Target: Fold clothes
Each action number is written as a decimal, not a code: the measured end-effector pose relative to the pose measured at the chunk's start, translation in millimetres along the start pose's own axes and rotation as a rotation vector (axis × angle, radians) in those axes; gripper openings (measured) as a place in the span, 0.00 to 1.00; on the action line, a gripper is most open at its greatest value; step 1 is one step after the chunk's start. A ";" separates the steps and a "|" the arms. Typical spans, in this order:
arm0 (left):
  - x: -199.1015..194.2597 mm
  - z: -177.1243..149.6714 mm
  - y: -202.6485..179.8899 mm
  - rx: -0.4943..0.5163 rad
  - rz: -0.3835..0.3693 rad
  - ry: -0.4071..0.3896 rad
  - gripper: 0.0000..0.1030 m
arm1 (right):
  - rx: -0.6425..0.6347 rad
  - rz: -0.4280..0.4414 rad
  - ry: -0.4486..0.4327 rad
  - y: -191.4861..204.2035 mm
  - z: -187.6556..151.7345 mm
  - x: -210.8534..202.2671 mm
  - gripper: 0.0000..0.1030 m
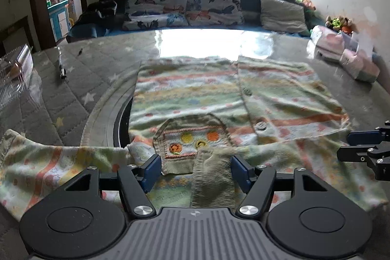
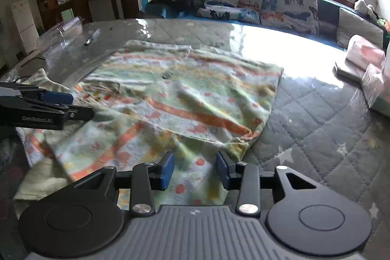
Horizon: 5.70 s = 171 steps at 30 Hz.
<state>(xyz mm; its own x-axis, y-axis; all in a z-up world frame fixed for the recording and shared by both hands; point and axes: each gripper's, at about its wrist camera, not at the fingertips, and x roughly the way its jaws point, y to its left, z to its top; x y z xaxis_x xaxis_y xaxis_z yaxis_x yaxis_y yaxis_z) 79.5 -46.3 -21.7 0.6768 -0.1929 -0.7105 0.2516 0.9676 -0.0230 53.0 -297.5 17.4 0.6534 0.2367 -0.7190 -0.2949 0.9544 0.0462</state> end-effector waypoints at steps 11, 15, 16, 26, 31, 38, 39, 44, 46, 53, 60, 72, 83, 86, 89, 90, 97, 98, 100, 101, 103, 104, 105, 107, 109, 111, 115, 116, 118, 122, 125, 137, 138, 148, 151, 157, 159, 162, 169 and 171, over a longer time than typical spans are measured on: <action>-6.3 -3.3 12.9 -0.032 0.011 -0.020 0.66 | -0.036 0.027 0.012 15.9 -1.1 7.9 0.44; -4.5 -6.9 10.2 0.002 0.028 -0.024 0.69 | -0.062 0.054 0.010 30.3 -0.3 8.0 0.45; -6.2 -6.1 11.3 -0.007 0.022 -0.021 0.69 | -0.068 0.060 0.009 33.9 -0.1 8.0 0.45; -36.1 -10.7 44.0 -0.118 0.043 -0.041 0.71 | -0.138 0.126 0.016 71.7 -0.9 12.4 0.45; -48.5 -18.7 72.6 -0.184 0.100 -0.049 0.74 | -0.197 0.116 0.016 88.2 0.7 14.7 0.45; -64.5 -31.8 122.7 -0.299 0.218 -0.069 0.76 | -0.216 0.157 -0.012 108.7 14.5 22.5 0.45; -66.1 -33.8 129.5 -0.313 0.240 -0.070 0.76 | -0.221 0.167 -0.008 113.2 14.4 26.4 0.45; -74.2 -42.3 159.6 -0.372 0.316 -0.079 0.76 | -0.263 0.180 0.012 129.4 10.4 39.7 0.45; -75.8 -43.7 171.5 -0.398 0.348 -0.090 0.76 | -0.258 0.179 0.008 127.9 10.8 36.9 0.45; -70.8 -45.7 214.5 -0.548 0.395 -0.098 0.71 | -0.216 0.181 -0.011 117.3 12.4 21.9 0.45; -62.8 -44.9 230.2 -0.601 0.437 -0.094 0.63 | -0.188 0.193 -0.025 112.9 11.2 11.7 0.46; -57.6 -41.1 227.3 -0.597 0.445 -0.113 0.13 | -0.134 0.186 -0.046 102.8 4.6 1.3 0.46; -96.8 2.6 146.0 -0.454 0.170 -0.240 0.08 | -0.045 0.141 -0.085 74.5 -4.1 -15.1 0.46; -104.5 16.3 110.0 -0.396 0.052 -0.258 0.08 | -0.012 0.127 -0.095 63.5 -7.4 -19.3 0.46; -108.3 28.3 67.0 -0.321 -0.075 -0.253 0.07 | 0.020 0.101 -0.108 50.9 -11.4 -24.7 0.46; -107.5 31.1 54.0 -0.298 -0.109 -0.247 0.07 | 0.032 0.089 -0.114 45.9 -12.8 -27.0 0.46; -93.6 34.0 -30.1 -0.164 -0.321 -0.185 0.06 | 0.138 0.004 -0.148 6.8 -22.9 -44.9 0.46; -90.3 33.2 -38.3 -0.149 -0.344 -0.176 0.06 | 0.152 -0.007 -0.151 1.6 -24.4 -47.0 0.46; -83.1 30.2 -53.9 -0.113 -0.387 -0.154 0.06 | 0.177 -0.026 -0.157 -6.9 -27.5 -49.8 0.46; -79.7 27.1 -59.7 -0.096 -0.401 -0.140 0.06 | 0.188 -0.035 -0.159 -10.7 -28.5 -50.8 0.46; -71.8 19.5 -69.1 -0.066 -0.424 -0.107 0.07 | 0.205 -0.054 -0.163 -17.3 -30.2 -52.4 0.46; -66.7 15.7 -73.6 -0.052 -0.435 -0.088 0.07 | 0.214 -0.062 -0.164 -20.5 -31.2 -53.1 0.46; -62.9 11.7 -77.2 -0.045 -0.442 -0.070 0.07 | 0.222 -0.069 -0.165 -23.5 -31.9 -53.6 0.46; -55.6 3.7 -82.5 -0.033 -0.467 -0.033 0.08 | 0.239 -0.076 -0.163 -27.1 -32.0 -53.2 0.46; -52.2 -3.1 -85.7 -0.015 -0.477 -0.006 0.10 | 0.254 -0.078 -0.159 -29.4 -32.0 -52.8 0.46; -51.1 -8.2 -87.8 0.009 -0.487 0.009 0.12 | 0.254 -0.066 -0.153 -28.8 -31.2 -51.6 0.45; -55.0 -11.0 -71.6 0.010 -0.463 -0.004 0.30 | 0.224 -0.030 -0.134 -18.9 -25.7 -44.6 0.45; -55.7 -10.8 -63.3 -0.001 -0.441 -0.011 0.31 | 0.213 -0.018 -0.129 -15.0 -23.5 -41.7 0.45; -56.2 -10.3 -45.7 -0.024 -0.394 -0.022 0.31 | 0.193 0.004 -0.118 -8.3 -19.3 -35.2 0.41; -51.4 -10.6 -6.4 -0.083 -0.270 -0.026 0.31 | 0.166 0.045 -0.087 4.1 -10.2 -15.3 0.37; -44.8 -13.3 21.2 -0.128 -0.194 -0.022 0.31 | 0.165 0.048 -0.068 8.5 -5.2 -1.5 0.35; -27.2 -15.4 65.7 -0.162 -0.072 -0.013 0.27 | 0.122 -0.023 -0.059 19.2 -1.9 7.0 0.20; -28.3 -12.8 65.0 -0.161 -0.077 -0.017 0.27 | 0.116 -0.024 -0.071 20.2 0.1 4.0 0.20; -6.1 2.4 38.8 -0.066 -0.107 -0.018 0.29 | 0.037 0.036 -0.039 34.3 8.5 23.9 0.22; -7.8 1.5 40.1 -0.058 -0.102 -0.020 0.29 | 0.020 0.040 -0.021 33.8 6.5 25.1 0.23; -27.5 1.2 26.1 -0.039 -0.169 -0.045 0.30 | -0.020 0.062 -0.039 41.1 2.2 5.0 0.28; -30.8 -0.1 13.8 -0.016 -0.203 -0.047 0.30 | -0.028 0.073 -0.034 44.0 -0.2 3.4 0.28; -28.4 -7.2 -9.1 0.043 -0.233 -0.032 0.30 | -0.046 0.078 -0.017 48.8 -5.7 5.5 0.28; -28.8 -20.8 -20.3 0.095 -0.226 -0.003 0.32 | -0.084 0.075 0.004 51.1 -19.1 -2.0 0.30; -35.3 -21.3 -16.5 0.079 -0.223 0.010 0.35 | -0.094 0.074 0.007 51.1 -22.7 -4.9 0.30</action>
<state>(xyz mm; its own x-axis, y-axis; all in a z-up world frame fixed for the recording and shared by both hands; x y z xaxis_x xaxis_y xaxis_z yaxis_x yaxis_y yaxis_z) 36.7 -52.0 -11.2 0.5916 -0.3984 -0.7009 0.4475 0.8854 -0.1256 18.9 -254.0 7.5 0.6229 0.3045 -0.7206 -0.4065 0.9130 0.0344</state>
